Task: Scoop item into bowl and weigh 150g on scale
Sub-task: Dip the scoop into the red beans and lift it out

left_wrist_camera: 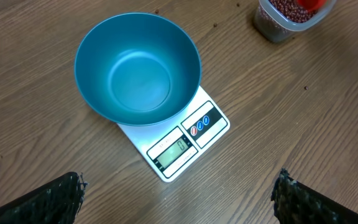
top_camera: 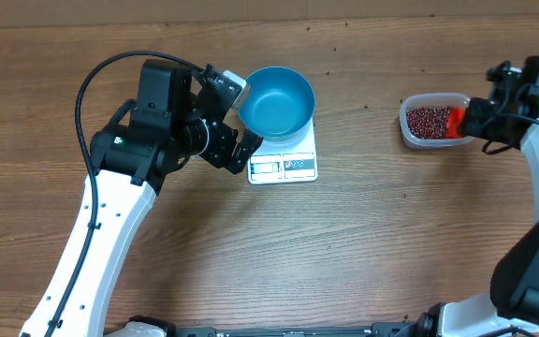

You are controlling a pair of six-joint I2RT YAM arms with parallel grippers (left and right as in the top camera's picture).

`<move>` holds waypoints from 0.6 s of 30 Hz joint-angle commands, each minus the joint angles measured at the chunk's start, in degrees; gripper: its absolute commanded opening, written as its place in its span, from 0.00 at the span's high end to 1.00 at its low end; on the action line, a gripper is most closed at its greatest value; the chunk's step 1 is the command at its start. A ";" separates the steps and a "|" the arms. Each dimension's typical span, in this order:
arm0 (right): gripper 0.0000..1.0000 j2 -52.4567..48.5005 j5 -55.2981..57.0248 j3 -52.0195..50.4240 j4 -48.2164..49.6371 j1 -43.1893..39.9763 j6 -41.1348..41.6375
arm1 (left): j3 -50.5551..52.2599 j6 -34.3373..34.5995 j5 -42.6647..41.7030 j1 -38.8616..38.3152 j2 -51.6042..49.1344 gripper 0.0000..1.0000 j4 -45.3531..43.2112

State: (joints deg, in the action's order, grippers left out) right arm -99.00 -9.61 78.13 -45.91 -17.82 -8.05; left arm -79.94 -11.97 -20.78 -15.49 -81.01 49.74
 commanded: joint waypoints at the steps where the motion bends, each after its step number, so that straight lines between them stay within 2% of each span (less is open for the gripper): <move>1: 0.96 -1.79 0.31 1.33 -0.17 1.95 -1.05 | -1.31 0.83 0.42 0.15 0.39 0.00 -0.26; 9: 0.96 -3.37 -8.66 1.33 -2.67 3.30 -0.98 | -1.31 0.83 0.42 0.15 0.39 0.00 -0.26; 18: 0.96 -3.37 -22.01 1.33 -5.66 -3.96 -1.03 | -1.31 0.83 0.42 0.15 0.39 0.00 -0.26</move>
State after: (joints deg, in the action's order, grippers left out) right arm -101.86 -23.83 78.59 -50.70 -19.68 -9.06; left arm -79.94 -11.97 -20.78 -15.49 -81.03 49.74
